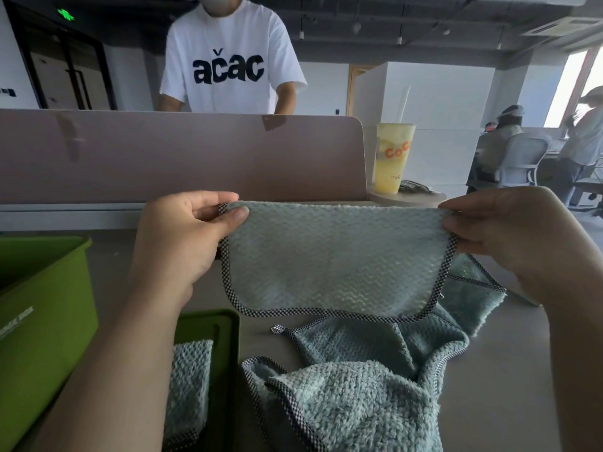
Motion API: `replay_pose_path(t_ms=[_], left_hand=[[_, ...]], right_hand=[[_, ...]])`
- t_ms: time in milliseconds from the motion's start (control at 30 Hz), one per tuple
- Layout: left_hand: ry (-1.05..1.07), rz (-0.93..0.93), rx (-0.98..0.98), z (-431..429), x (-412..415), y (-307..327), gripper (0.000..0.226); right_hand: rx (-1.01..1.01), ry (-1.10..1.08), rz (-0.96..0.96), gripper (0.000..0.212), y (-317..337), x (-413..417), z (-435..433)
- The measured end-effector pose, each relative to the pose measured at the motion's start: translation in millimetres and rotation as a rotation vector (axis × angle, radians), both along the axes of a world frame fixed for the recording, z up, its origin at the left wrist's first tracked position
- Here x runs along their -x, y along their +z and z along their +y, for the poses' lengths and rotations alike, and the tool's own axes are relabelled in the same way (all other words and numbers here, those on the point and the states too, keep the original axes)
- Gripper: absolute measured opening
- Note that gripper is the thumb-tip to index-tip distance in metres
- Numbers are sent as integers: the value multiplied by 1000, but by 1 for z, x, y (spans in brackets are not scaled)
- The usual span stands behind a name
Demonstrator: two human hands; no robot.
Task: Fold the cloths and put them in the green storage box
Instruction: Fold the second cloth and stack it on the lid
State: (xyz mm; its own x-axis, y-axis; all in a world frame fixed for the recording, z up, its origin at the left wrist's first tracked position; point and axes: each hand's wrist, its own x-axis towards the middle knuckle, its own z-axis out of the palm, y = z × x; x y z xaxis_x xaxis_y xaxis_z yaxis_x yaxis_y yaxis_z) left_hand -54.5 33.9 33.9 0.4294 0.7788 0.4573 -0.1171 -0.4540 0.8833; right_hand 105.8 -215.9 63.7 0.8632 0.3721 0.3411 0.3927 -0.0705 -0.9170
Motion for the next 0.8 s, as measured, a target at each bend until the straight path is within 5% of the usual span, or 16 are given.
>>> replay_pose_path(t_ms=[800], left_hand=[[145, -186, -130, -16, 0, 11, 9]], right_hand=[[196, -72, -122, 22, -6, -4, 10]])
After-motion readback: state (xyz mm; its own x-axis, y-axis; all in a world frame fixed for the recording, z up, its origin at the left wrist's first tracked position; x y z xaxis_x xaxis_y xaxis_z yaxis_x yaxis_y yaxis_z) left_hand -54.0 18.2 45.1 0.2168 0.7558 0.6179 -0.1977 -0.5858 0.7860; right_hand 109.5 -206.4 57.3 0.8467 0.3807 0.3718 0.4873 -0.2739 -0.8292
